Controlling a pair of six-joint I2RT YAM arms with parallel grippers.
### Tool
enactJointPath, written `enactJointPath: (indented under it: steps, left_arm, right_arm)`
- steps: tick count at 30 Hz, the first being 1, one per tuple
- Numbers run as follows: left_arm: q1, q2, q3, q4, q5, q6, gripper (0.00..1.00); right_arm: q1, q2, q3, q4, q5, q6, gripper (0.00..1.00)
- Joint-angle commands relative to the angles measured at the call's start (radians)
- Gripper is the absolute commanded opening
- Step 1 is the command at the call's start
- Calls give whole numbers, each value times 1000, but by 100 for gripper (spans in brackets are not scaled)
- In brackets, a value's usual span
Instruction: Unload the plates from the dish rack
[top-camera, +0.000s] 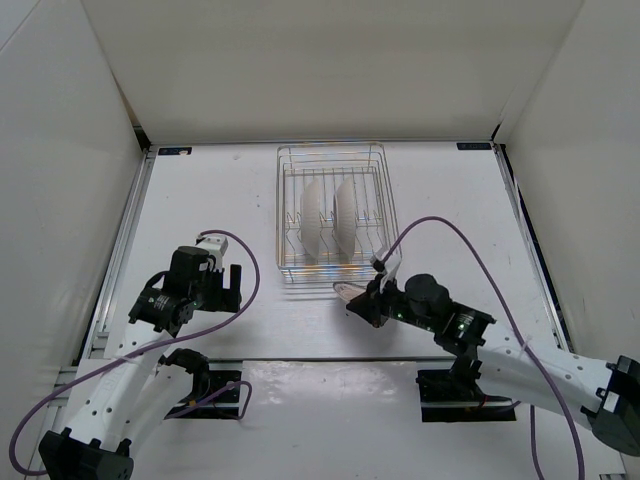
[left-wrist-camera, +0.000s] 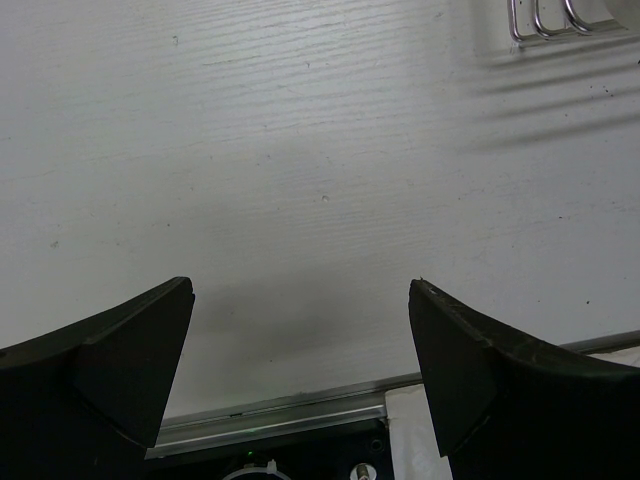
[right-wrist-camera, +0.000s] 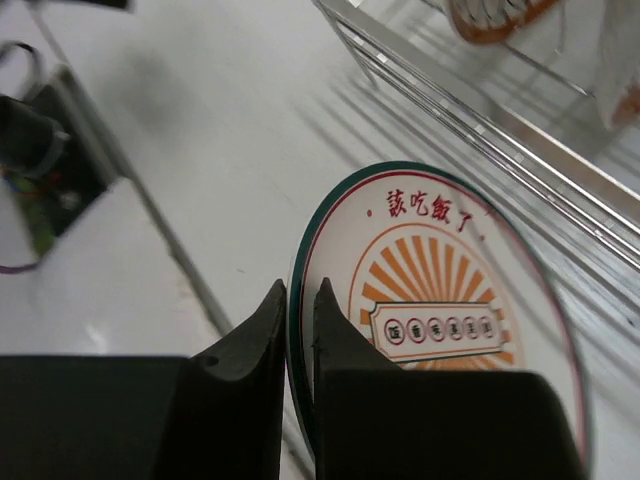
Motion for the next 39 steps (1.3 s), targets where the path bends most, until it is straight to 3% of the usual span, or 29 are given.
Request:
enactJointPath:
  steps: [1,6,9,16,22,23,25,26,28,29,34,35,39]
  left_arm:
    - [2,-7,23,-1,-5,-2,100]
    - [0,-7,22,-1,-5,-2,100]
    - [2,-7,22,1,-8,-2,100]
    - [0,-10,25,-2,-4,1,100]
    - [2,-15,23,-1,-2,0,100]
    - [2,-21,23,-2,-2,0,100]
    - [2,-19,22,-1,1,0,100]
    - [0,-16,23,1,1,0,100]
    - [2,-16,23,1,3,0,100]
    - [2,-19,23,2,1,1,100]
    - [2,-19,23,2,6,-2,100]
    - [2,-21,22,-14,7,-2,100]
    - [0,-22,22,1,10,-2,100]
  right_arm:
    - [41,96,-112,-333,171,16,0]
    - [122,228,-44,-316,294,31,0]
    - [151,280,-53,-258,292,54,0]
    - [193,282,-44,-226,266,107,0]
    - [202,210,12,-359,404,148,2]
    - [202,185,23,-379,418,148,14]
    - [201,135,77,-475,499,151,25]
    - [201,116,109,-511,528,162,35]
    - [201,41,172,-625,658,196,43]
    - [194,-11,184,-658,736,228,53]
    - [178,-48,218,-876,968,323,84]
    - [175,-39,215,-893,975,361,89]
    - [113,21,197,-983,940,546,89]
